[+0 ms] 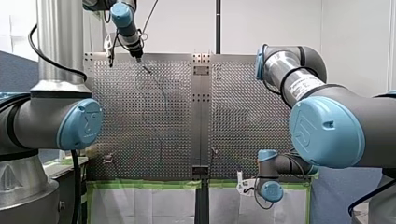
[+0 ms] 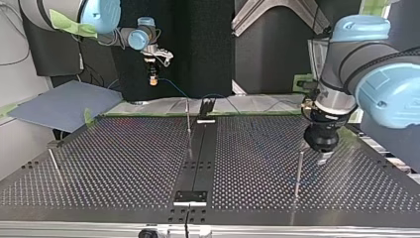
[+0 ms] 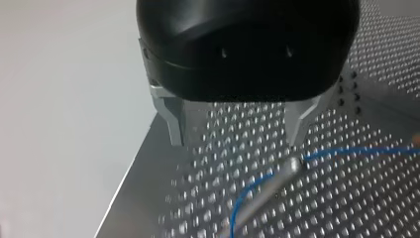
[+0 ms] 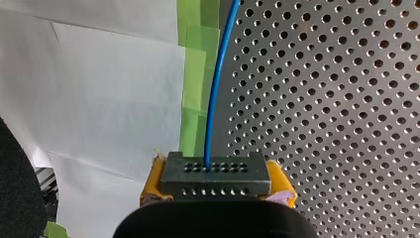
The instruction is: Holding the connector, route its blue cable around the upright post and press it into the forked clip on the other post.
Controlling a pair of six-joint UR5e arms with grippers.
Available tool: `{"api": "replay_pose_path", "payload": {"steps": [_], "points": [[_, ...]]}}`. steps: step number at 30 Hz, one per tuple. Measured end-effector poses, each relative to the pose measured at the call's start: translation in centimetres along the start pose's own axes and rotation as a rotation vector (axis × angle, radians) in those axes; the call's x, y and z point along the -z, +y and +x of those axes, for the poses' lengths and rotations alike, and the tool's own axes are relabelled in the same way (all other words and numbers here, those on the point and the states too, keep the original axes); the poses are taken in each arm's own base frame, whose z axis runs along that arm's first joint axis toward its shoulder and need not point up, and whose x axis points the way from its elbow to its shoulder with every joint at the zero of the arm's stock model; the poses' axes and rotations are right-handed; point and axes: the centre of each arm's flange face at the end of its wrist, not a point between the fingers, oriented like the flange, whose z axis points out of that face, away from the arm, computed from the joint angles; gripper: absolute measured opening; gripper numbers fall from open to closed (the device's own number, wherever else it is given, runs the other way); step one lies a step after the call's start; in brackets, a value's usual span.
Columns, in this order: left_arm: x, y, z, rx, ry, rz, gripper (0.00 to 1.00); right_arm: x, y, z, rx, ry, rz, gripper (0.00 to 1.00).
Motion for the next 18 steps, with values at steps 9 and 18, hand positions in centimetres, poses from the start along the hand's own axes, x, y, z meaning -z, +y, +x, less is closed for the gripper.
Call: {"api": "replay_pose_path", "payload": {"steps": [9, 18], "points": [[0.3, -3.0, 0.6, -0.082, -0.035, 0.123, 1.0, 0.0, 0.0, 0.0, 0.0, 0.0, 0.0, 0.0], [0.4, -4.9, 3.8, -0.169, -0.043, 0.136, 1.0, 0.0, -0.1, 0.0, 0.0, -0.001, 0.004, 0.0]]}}
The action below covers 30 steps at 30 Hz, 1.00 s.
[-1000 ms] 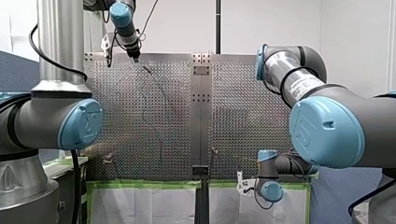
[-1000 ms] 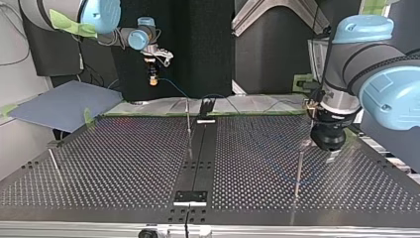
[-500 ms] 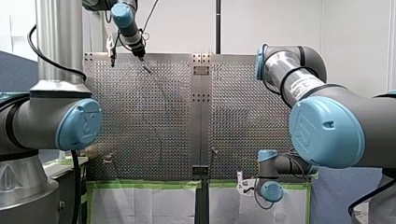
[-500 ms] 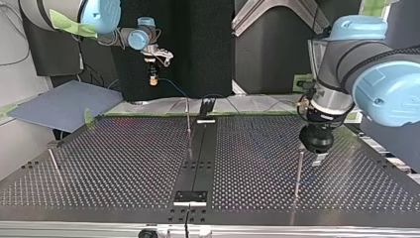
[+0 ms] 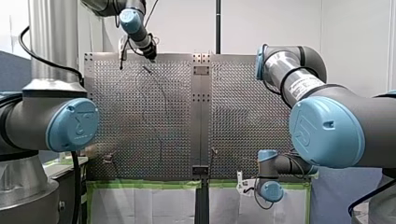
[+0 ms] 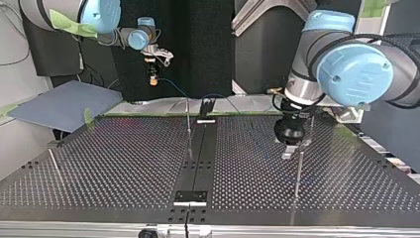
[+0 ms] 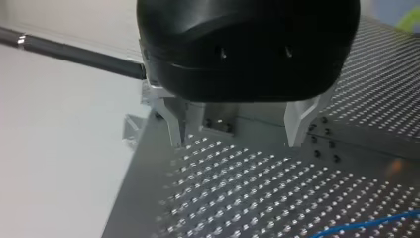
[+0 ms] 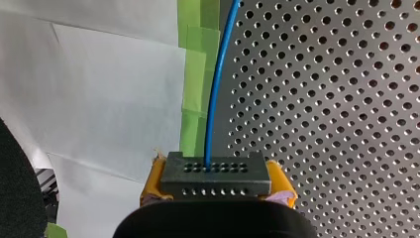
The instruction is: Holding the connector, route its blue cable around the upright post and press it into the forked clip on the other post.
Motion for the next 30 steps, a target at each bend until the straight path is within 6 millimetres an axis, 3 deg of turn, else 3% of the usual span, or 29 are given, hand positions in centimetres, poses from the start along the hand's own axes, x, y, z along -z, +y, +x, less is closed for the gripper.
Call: {"api": "replay_pose_path", "payload": {"steps": [5, 21, 25, 30], "points": [[-0.5, -1.2, 2.5, -0.05, 0.018, -0.002, 1.0, 0.0, -0.1, 0.0, 0.0, 0.0, 0.011, 0.0], [-3.3, -5.6, 13.0, -0.241, 0.119, -0.008, 1.0, 0.2, -0.5, -0.1, 0.001, -0.005, 0.028, 0.0], [-4.1, -6.3, 14.2, -0.284, 0.113, -0.021, 1.0, 0.3, -0.8, -0.2, 0.002, -0.015, 0.033, 0.0], [-5.1, -5.8, 14.1, -0.32, 0.078, -0.071, 1.0, 0.5, -0.9, -0.3, 0.005, -0.026, 0.036, 0.0]]}}
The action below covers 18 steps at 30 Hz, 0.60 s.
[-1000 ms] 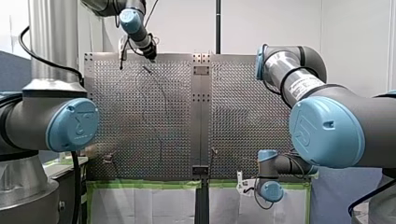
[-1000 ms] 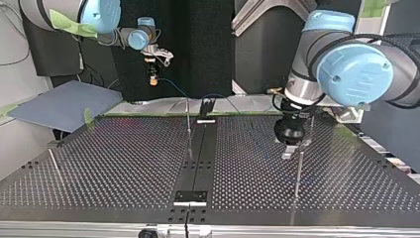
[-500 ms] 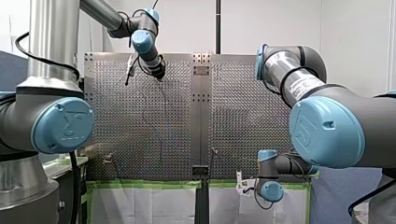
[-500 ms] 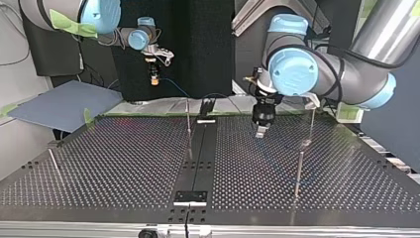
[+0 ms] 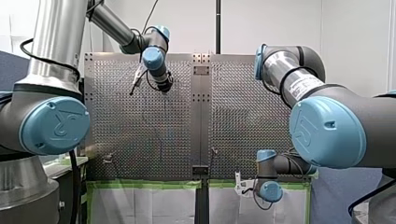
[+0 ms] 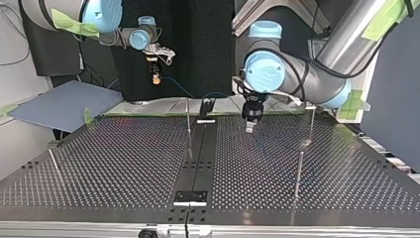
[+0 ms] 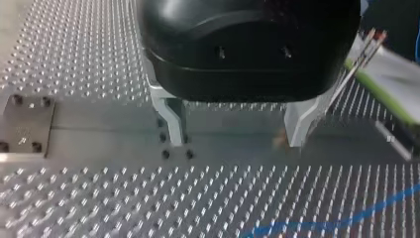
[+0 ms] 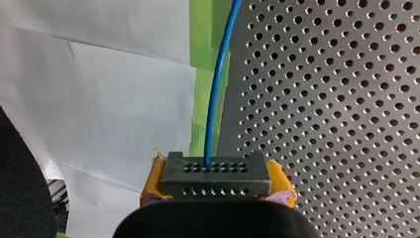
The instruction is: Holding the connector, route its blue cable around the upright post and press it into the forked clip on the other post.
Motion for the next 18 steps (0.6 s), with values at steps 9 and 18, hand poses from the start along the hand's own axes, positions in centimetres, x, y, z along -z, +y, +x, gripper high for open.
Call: {"api": "replay_pose_path", "payload": {"steps": [9, 18], "points": [[-1.6, 1.6, -0.4, -0.051, -0.054, -0.101, 1.0, 0.0, -0.1, 0.0, 0.001, -0.005, 0.001, 0.0], [-4.2, 1.0, 0.8, -0.119, -0.084, -0.09, 1.0, 0.1, -0.1, 0.0, 0.001, -0.006, 0.001, 0.0]]}}
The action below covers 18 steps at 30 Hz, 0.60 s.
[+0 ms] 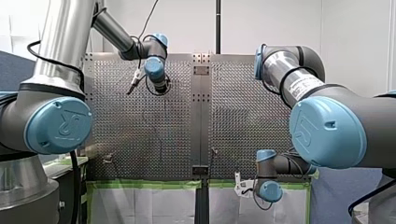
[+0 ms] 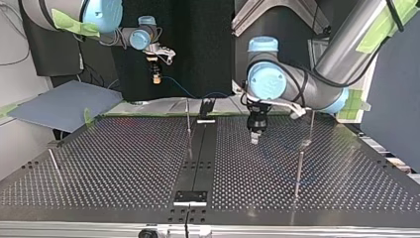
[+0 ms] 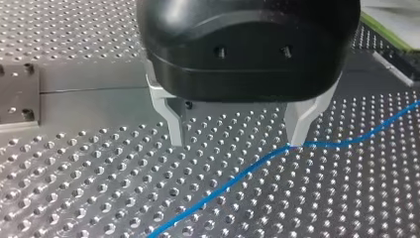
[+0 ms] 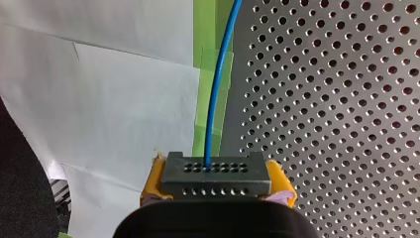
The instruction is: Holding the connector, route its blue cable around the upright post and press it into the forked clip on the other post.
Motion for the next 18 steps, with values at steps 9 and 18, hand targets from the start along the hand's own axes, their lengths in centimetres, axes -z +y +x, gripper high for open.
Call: {"api": "replay_pose_path", "payload": {"steps": [9, 18], "points": [[-1.5, 1.1, -0.4, -0.046, -0.058, -0.042, 1.0, 0.0, 0.0, 0.0, 0.0, -0.001, 0.0, 0.0], [-3.0, 2.4, -0.8, -0.039, -0.113, -0.072, 1.0, 0.0, 0.0, 0.0, 0.0, -0.001, -0.001, 0.0]]}}
